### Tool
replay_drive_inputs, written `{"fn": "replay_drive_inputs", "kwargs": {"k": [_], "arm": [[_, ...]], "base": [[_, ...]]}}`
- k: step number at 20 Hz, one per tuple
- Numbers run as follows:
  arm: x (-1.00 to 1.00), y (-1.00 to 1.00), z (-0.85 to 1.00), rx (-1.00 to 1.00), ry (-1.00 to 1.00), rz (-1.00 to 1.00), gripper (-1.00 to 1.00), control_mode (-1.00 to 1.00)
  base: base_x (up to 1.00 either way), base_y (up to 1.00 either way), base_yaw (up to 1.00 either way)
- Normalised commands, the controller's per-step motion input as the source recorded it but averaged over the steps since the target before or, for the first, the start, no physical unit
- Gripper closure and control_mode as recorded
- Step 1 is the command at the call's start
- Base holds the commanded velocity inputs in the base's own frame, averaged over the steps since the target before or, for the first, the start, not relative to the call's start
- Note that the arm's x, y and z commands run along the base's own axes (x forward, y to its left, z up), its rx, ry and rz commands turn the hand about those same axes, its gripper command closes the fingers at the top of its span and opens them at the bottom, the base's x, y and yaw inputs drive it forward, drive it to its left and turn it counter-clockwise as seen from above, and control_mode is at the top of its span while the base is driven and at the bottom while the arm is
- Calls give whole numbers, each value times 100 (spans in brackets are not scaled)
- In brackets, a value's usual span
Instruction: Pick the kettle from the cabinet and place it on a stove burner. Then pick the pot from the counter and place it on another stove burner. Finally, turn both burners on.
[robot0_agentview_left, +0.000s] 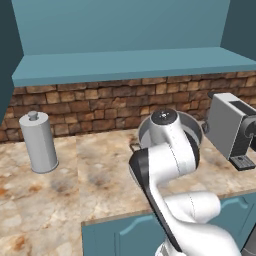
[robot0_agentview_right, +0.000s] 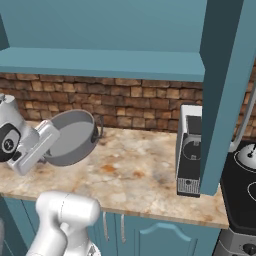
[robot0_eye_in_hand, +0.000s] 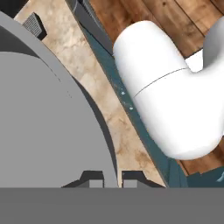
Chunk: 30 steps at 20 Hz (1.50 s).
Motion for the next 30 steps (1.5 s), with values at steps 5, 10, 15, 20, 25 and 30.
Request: {"fn": "replay_drive_inputs", "kwargs": {"k": [5,10,15,20,25,30], "arm": [[-28,0,19,-1,-5,-11,100,-100],[-7,0,0,0,-3,-1,100,100],[0,0,0,0,0,0,100,100],[0,0,0,0,0,0,100,100],[0,0,0,0,0,0,100,100],[0,0,0,0,0,0,100,100]], "base": [[0,0,0],[-31,-5,-4],[-67,-14,-14],[-54,-23,-13],[-46,-35,-13],[-35,-45,-11]]}}
